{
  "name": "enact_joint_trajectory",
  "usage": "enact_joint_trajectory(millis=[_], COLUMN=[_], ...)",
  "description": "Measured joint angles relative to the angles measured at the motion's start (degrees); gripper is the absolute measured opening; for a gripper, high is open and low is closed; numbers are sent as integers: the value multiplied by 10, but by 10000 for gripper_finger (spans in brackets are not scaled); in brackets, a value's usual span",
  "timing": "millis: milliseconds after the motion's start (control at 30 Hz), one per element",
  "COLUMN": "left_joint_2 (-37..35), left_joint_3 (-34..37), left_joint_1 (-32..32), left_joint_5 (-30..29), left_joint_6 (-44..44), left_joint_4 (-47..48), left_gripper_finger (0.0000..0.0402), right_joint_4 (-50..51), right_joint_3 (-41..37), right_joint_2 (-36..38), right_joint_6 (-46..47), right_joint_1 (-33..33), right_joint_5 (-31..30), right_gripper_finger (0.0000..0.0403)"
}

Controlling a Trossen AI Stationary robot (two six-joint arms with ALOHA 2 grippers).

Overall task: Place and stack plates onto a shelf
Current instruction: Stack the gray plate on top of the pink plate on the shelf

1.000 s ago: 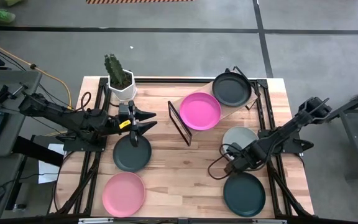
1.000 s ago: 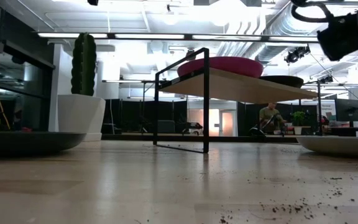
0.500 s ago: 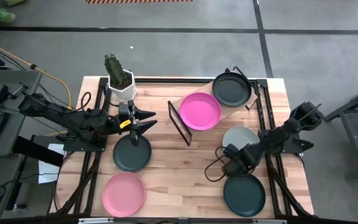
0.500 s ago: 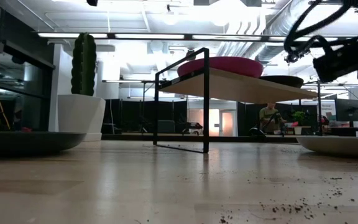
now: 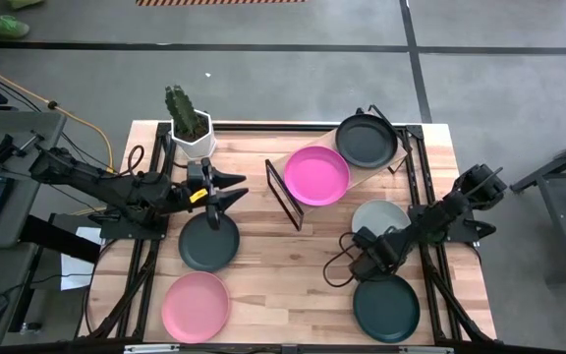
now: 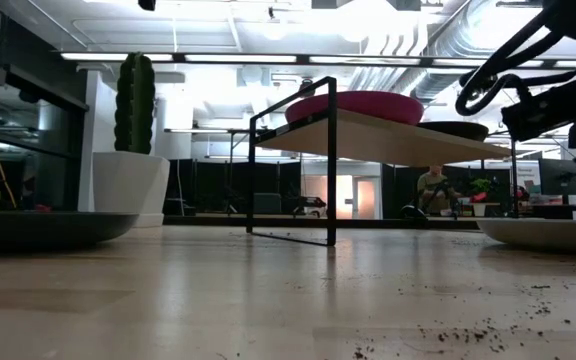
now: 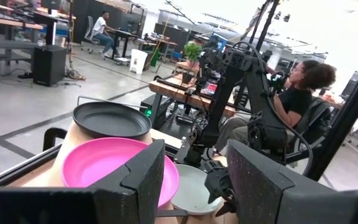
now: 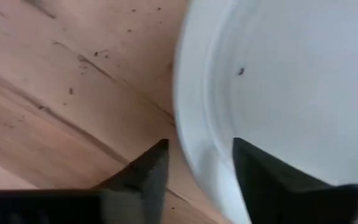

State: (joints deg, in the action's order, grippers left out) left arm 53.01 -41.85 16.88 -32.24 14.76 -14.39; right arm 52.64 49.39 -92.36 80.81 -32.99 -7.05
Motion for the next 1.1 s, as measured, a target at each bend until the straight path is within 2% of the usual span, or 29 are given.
enact_joint_trajectory(millis=[233, 333, 533, 667, 1100], left_joint_2=[0, 0, 0, 0, 0], left_joint_3=[0, 0, 0, 0, 0], left_joint_1=[0, 0, 0, 0, 0], left_joint_5=[-2, -2, -2, -2, -2], left_joint_6=[0, 0, 0, 0, -19], left_joint_4=[0, 0, 0, 0, 2], left_gripper_finger=[163, 163, 163, 163, 163], right_joint_4=[9, 8, 10, 47, 170], right_joint_3=[0, 0, 2, 37, 283], right_joint_2=[0, 0, 1, 7, 48], right_joint_6=[2, -3, -6, -25, -240], right_joint_1=[0, 0, 0, -4, -12], right_joint_5=[0, -2, 15, 33, 67], right_gripper_finger=[39, 8, 7, 4, 1])
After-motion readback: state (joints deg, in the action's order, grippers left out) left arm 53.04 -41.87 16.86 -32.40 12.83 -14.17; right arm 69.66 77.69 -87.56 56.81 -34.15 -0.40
